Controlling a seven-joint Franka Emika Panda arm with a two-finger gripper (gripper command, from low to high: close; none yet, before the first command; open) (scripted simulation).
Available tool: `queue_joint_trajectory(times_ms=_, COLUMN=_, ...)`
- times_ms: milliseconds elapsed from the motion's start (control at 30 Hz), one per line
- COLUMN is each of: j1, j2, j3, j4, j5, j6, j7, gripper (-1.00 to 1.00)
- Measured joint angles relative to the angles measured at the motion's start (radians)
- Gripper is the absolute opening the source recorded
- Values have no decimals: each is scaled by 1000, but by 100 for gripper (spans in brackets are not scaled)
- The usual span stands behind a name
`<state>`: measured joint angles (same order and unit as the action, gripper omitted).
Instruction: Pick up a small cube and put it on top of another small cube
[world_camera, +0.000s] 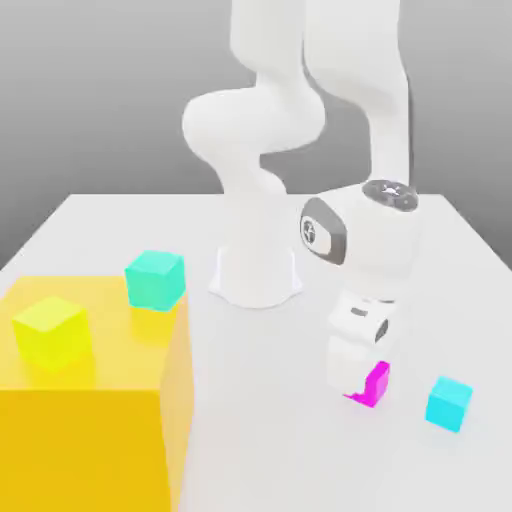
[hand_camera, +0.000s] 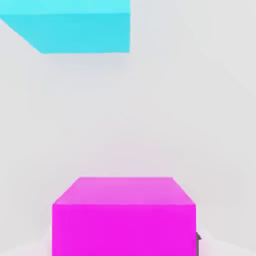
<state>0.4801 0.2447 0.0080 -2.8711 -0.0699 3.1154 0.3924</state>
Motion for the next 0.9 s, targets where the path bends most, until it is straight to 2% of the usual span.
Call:
queue_joint_trajectory(times_ms=267, j1=-10, j2=-255, j3=30, j4=-41, j5=66, j6=-215, j7=-51, gripper=-100)
queue_joint_trajectory(times_ms=533, j1=94, j2=-230, j3=79, j4=217, j5=66, j6=-448, j7=-210, gripper=-100)
queue_joint_trajectory(times_ms=700, j1=103, j2=-82, j3=71, j4=264, j5=36, j6=-347, j7=-212, gripper=-100)
queue_joint_trajectory(times_ms=733, j1=107, j2=-48, j3=66, j4=266, j5=27, j6=-316, j7=-206, gripper=100)
queue_joint_trajectory(times_ms=900, j1=107, j2=-48, j3=66, j4=266, j5=27, j6=-316, j7=-206, gripper=100)
